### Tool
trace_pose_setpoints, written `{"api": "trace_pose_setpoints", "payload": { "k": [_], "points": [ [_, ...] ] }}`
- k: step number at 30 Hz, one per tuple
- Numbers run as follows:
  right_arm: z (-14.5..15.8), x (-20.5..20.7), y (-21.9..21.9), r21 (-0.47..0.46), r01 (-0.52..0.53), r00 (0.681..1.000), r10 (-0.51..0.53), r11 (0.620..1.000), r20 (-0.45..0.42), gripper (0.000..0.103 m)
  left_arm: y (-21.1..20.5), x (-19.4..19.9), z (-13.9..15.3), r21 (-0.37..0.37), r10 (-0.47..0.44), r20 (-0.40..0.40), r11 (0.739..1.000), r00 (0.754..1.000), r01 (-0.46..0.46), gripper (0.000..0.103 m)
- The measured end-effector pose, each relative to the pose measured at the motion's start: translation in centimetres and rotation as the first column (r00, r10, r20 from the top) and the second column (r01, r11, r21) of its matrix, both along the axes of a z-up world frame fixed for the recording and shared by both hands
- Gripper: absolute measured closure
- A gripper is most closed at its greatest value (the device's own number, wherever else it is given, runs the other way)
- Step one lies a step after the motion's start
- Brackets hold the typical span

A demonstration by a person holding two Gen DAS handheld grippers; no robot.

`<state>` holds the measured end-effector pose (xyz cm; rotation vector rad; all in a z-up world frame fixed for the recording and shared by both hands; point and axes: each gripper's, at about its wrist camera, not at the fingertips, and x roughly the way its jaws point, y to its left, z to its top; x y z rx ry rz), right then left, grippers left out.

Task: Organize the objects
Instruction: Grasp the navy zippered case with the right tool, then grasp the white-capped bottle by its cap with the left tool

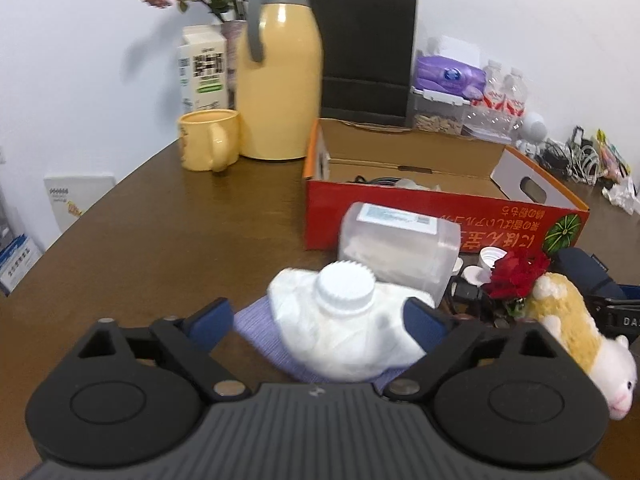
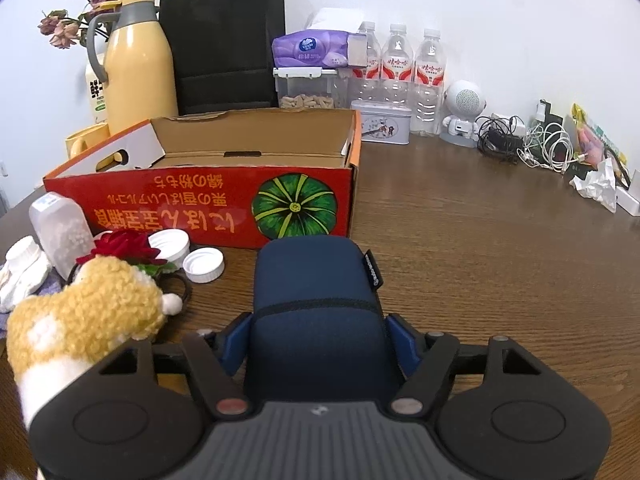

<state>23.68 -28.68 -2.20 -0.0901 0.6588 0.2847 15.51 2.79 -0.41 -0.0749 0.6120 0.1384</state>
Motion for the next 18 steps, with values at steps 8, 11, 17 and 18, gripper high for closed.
{"api": "trace_pose_setpoints", "payload": {
  "k": [8,11,17,18],
  "points": [
    [0.0,0.0,0.1,0.001,0.0,1.0,0.0,1.0,0.0,0.034,-0.2,2.9,-0.7,0.015,-0.026,-0.007,1.0,1.0,0.027,0.043],
    [0.0,0.0,0.0,0.003,0.001,1.0,-0.001,1.0,-0.001,0.034,-0.1,3.4,-1.4,-0.017,-0.055,-0.024,0.998,0.998,0.054,0.064],
    [0.0,0.0,0.0,0.004,0.001,1.0,-0.001,1.0,-0.001,0.033,-0.2,2.9,-1.7,-0.014,-0.059,0.016,0.998,0.998,0.06,0.064],
    [0.0,0.0,0.0,0.004,0.001,1.0,-0.001,1.0,-0.001,0.033,-0.1,2.8,-1.7,-0.015,-0.058,0.019,0.998,0.998,0.058,0.064]
  ]
}}
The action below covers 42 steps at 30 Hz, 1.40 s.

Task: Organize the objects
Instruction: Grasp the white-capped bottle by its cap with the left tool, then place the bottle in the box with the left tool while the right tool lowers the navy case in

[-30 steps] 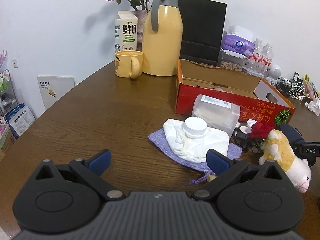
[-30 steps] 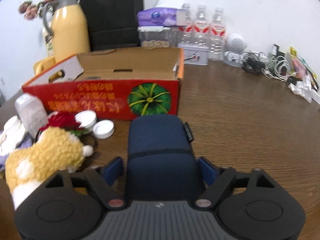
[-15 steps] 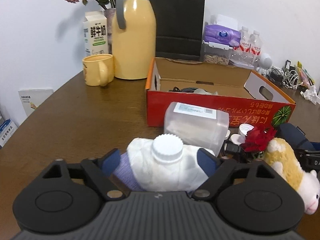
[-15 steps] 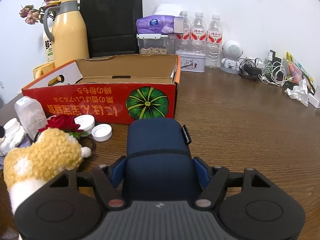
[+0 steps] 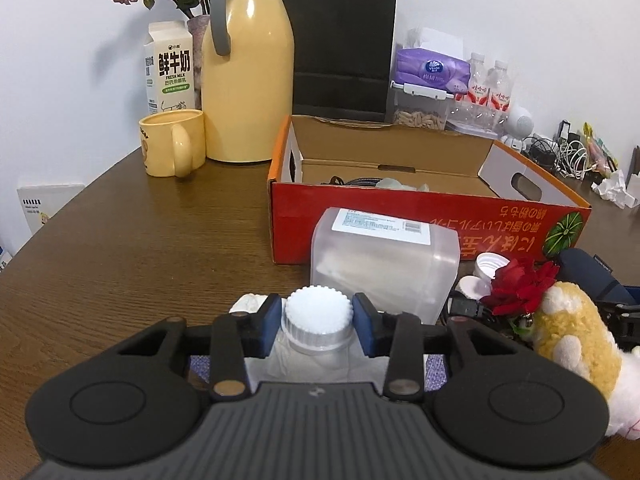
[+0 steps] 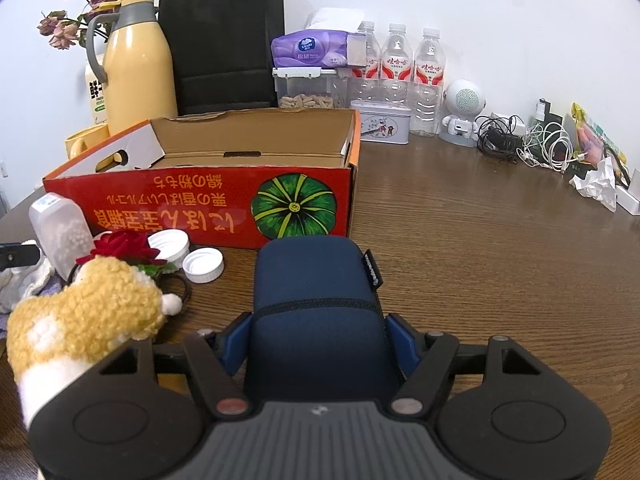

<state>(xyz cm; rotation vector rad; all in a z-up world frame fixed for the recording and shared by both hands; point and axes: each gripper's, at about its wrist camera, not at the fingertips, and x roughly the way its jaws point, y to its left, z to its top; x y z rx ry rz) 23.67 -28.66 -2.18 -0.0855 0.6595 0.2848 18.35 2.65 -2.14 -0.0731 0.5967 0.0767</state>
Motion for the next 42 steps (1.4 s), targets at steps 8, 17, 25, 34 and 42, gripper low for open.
{"api": "trace_pose_setpoints", "payload": {
  "k": [8,17,25,34,42],
  "points": [
    [0.2,-0.2,-0.2,0.006,0.008,1.0,-0.008,1.0,0.02,0.038,-0.2,-0.5,0.0,0.011,0.007,0.021,1.0,1.0,-0.007,0.064],
    [0.7,-1.8,-0.6,0.04,0.027,0.996,-0.03,0.999,0.079,0.042,0.1,-1.2,0.3,0.002,0.022,0.063,1.0,0.998,-0.022,0.064],
    [1.5,-3.8,-0.8,0.061,0.022,0.988,-0.031,0.998,0.151,0.042,0.5,-2.1,0.9,-0.021,0.046,0.095,0.999,0.994,-0.045,0.064],
    [5.4,-4.0,0.4,0.064,-0.047,0.967,0.029,0.997,0.255,0.042,-0.1,-1.9,5.3,-0.026,0.007,0.196,1.0,0.981,-0.002,0.064],
    [9.1,0.7,4.7,0.058,-0.102,0.952,0.08,0.993,0.295,0.042,-1.4,3.1,9.0,-0.003,-0.036,0.263,0.999,0.964,0.038,0.064]
  ]
}}
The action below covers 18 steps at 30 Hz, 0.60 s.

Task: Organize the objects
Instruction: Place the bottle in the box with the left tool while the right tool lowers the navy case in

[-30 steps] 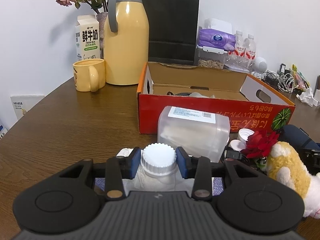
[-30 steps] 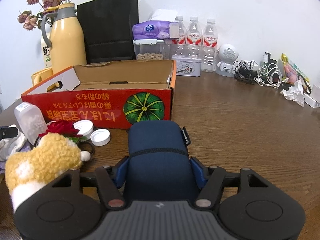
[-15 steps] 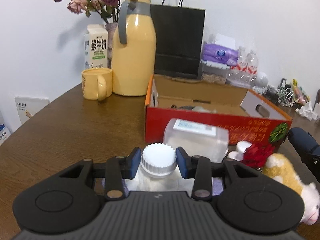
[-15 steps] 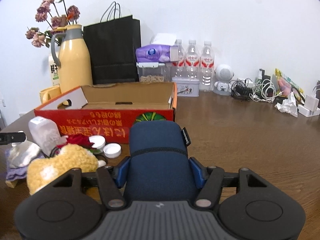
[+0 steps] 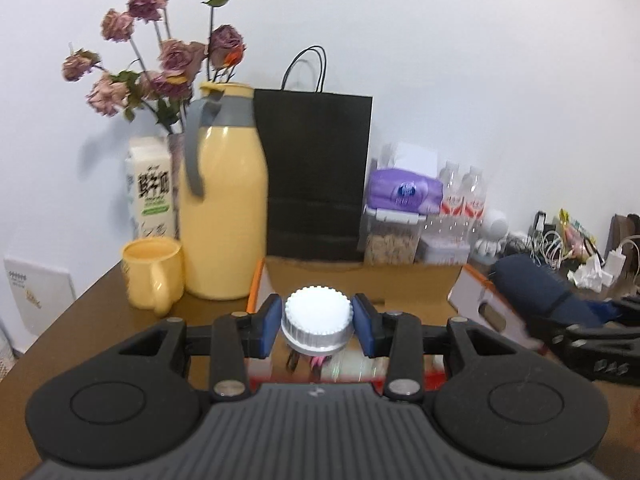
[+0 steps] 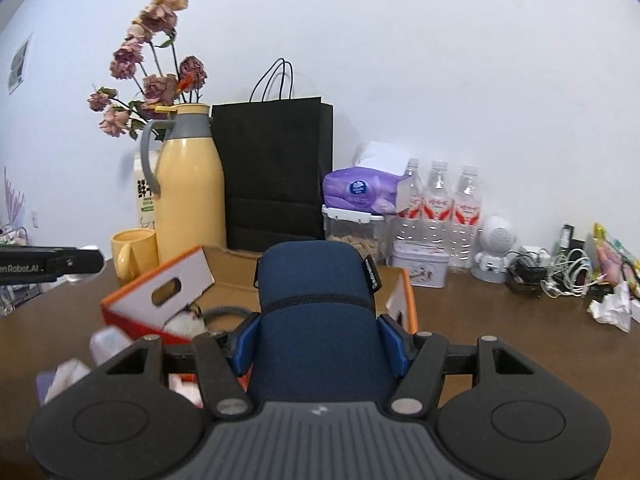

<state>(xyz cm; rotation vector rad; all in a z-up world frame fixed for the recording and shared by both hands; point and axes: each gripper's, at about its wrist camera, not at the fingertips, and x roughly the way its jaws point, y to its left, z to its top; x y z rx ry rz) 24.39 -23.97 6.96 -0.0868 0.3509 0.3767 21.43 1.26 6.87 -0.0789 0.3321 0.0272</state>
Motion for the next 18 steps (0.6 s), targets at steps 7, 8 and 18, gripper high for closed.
{"api": "trace_pose_setpoints", "payload": {
  "k": [7,8,18],
  "points": [
    [0.2,7.5,3.7,0.044,0.034,0.997,-0.031,0.998,-0.064,0.042,-0.4,7.3,1.0,-0.026,-0.016,-0.041,1.0,0.999,0.015,0.063],
    [-0.1,8.5,4.0,0.047,0.045,0.996,-0.041,0.998,-0.08,0.042,-0.3,8.3,1.0,-0.032,-0.01,-0.048,0.999,0.999,0.009,0.063],
    [-4.4,13.2,4.5,0.0,0.099,0.975,-0.097,0.995,-0.198,0.042,0.0,13.7,-4.2,-0.013,0.011,-0.242,1.0,0.97,-0.014,0.064]
  ]
}}
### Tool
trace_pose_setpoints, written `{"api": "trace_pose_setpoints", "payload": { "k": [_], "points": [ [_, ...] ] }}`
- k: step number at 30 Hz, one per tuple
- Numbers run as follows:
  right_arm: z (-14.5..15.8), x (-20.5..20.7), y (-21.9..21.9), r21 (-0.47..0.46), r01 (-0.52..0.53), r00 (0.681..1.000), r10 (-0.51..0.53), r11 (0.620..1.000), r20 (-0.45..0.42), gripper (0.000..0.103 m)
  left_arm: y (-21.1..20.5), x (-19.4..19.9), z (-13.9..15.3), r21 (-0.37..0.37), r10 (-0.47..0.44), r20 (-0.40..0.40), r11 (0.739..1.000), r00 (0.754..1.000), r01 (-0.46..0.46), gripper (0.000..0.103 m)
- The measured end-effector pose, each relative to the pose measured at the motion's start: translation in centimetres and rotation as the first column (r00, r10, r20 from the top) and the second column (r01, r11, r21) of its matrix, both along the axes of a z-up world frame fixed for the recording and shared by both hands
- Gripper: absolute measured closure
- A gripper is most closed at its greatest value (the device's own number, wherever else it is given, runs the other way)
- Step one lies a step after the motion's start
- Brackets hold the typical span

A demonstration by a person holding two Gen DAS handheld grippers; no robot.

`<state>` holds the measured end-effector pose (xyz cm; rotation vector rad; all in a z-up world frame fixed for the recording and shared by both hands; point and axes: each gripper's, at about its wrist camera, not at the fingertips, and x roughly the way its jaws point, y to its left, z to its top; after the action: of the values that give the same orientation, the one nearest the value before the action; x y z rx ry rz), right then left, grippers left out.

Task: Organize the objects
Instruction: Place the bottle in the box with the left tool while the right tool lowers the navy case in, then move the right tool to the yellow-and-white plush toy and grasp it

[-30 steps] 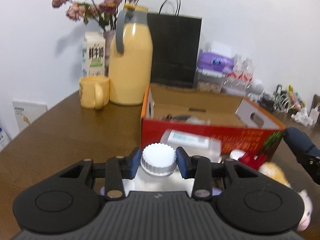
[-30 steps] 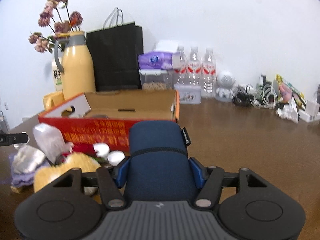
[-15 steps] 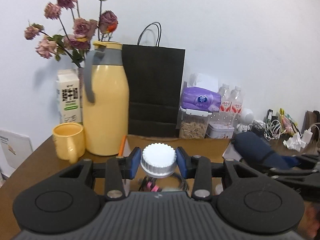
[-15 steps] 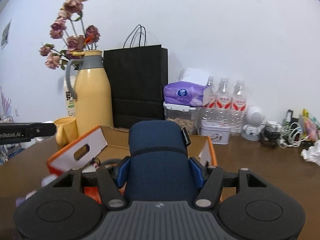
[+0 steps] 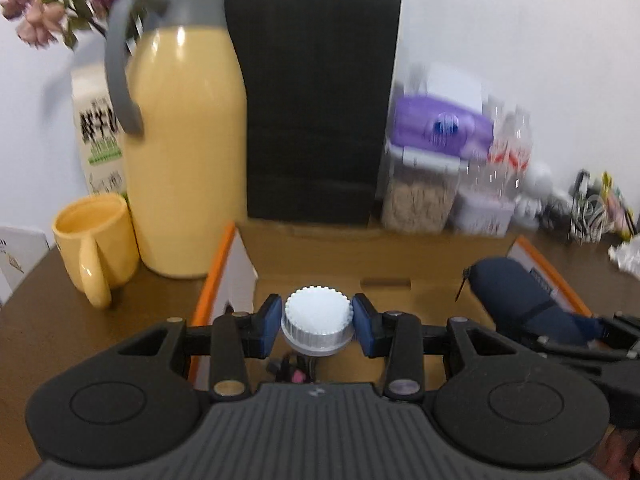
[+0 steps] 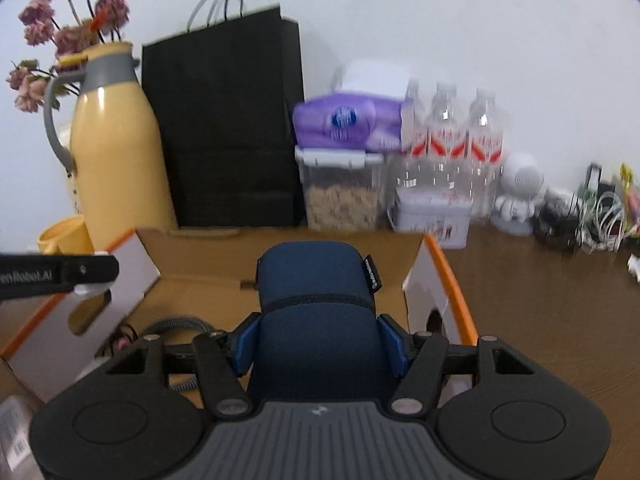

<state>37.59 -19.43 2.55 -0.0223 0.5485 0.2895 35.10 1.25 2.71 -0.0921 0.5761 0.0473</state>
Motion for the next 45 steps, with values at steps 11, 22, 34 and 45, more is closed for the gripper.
{"api": "trace_pose_setpoints", "payload": {
  "k": [11,22,34,45],
  "points": [
    [-1.8,0.4,0.4,-0.028,-0.011,0.998,0.01,1.0,-0.064,0.042,-0.2,0.4,-1.9,0.018,-0.009,-0.076,1.0,0.997,0.011,0.063],
    [-1.3,0.1,0.4,-0.002,-0.043,0.996,0.043,0.999,-0.079,0.02,-0.6,0.0,-1.0,0.06,0.024,-0.022,0.998,0.999,-0.023,0.0],
    [-0.2,-0.7,0.7,-0.013,-0.042,0.998,0.042,0.999,-0.049,0.0,-0.4,-0.7,0.1,0.059,0.051,0.005,0.997,0.999,-0.052,0.0],
    [4.0,-4.6,-0.5,0.009,-0.063,0.993,0.062,0.998,0.101,0.0,-0.1,-5.8,4.5,0.036,0.047,0.152,0.998,0.987,-0.053,0.0]
  ]
}}
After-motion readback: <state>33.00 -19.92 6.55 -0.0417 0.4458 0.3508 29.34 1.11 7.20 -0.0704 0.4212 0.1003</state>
